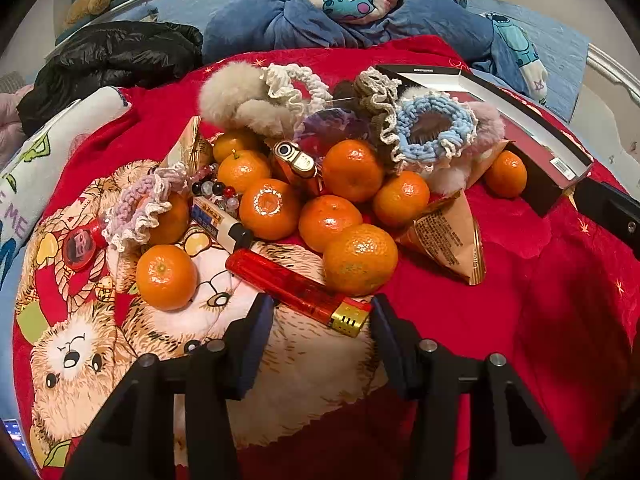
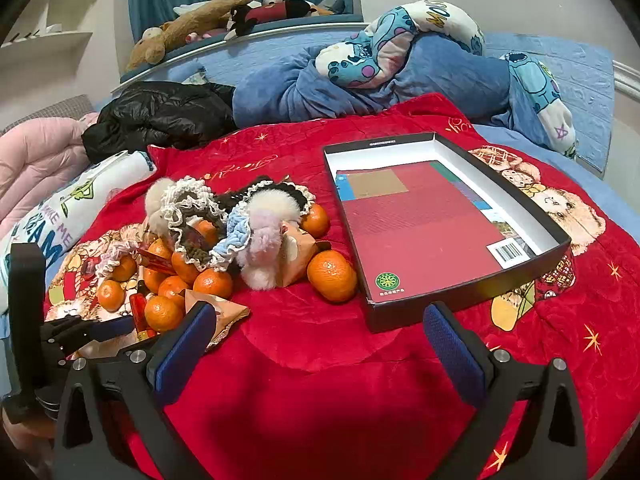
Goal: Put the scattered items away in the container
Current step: 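Lower the left tool onto the red lighter and close on it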
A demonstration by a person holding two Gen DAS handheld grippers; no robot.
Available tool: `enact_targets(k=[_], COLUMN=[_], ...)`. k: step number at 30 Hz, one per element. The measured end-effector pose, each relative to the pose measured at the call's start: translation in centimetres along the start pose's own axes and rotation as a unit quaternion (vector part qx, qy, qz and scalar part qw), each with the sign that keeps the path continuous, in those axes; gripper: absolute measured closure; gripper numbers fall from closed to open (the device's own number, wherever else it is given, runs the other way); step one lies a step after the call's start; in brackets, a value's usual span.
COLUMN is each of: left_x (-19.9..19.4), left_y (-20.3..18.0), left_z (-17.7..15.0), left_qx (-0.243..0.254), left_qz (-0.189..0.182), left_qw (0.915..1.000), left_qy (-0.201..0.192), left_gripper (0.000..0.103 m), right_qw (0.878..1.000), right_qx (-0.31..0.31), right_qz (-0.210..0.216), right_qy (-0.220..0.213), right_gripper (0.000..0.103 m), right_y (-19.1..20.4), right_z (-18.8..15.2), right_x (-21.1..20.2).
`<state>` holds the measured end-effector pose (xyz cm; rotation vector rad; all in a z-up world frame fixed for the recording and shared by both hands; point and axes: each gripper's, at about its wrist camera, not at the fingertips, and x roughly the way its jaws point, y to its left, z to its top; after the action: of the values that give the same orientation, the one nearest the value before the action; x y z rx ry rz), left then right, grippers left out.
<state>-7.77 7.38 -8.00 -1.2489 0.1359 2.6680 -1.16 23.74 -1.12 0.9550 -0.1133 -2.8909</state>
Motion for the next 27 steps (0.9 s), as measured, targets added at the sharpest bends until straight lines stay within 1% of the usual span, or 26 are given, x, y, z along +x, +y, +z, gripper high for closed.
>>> enact_targets(k=[1,2,4,12,13,14,16,18,19,20,27], left_x=[0.0,0.0,0.1,0.8,0.9,0.9,0.9,0.7,0.7,0.4,-0.2], left_y=[-0.2,-0.2,-0.3,0.3,0.3,0.3,0.1,-0.1,-0.1,0.0,0.4], left_z=[0.1,0.1,0.2,0.5,0.5,0.5,0.5,0.3,0.3,0.0,-0.3], left_qx=[0.003,0.006,0.011,-0.008,-0.009,-0.008,-0.007,-0.005,-0.006,-0.009,-0.023], left_qz=[0.004,0.011,0.029,0.01,0.007,0.001,-0.006,-0.003,-0.008,-0.014,-0.023], left_qw=[1.0,0.9999,0.9995,0.9999,0.9999,1.0,1.0,1.0,0.9999,0.9999,0.9995], left_qy=[0.0,0.0,0.0,0.006,0.005,0.005,0.003,0.001,0.001,0.001,-0.003], left_gripper=[0.048,0.042,0.037,0.037,0.04,0.048,0.054,0.058,0.068,0.071,0.076], right_qw=[1.0,1.0,1.0,1.0,1.0,1.0,1.0,1.0,1.0,1.0,1.0], right_qx=[0.0,0.0,0.0,0.005,0.006,0.007,0.01,0.011,0.01,0.009,0.003], right_qz=[0.0,0.001,0.002,0.006,0.007,0.007,0.008,0.008,0.008,0.008,0.003], right_qy=[0.0,0.0,0.001,0.003,0.004,0.005,0.008,0.009,0.008,0.007,0.004], right_gripper=[0.0,0.0,0.0,0.0,0.0,0.0,0.0,0.0,0.0,0.0,0.0], right_y=[0.0,0.0,0.1,-0.1,-0.2,-0.2,-0.3,-0.3,-0.2,-0.1,0.3], right_z=[0.0,0.0,0.0,0.0,0.0,0.0,0.0,0.0,0.0,0.0,-0.1], right_x=[0.0,0.0,0.0,0.1,0.1,0.2,0.4,0.4,0.4,0.3,0.3])
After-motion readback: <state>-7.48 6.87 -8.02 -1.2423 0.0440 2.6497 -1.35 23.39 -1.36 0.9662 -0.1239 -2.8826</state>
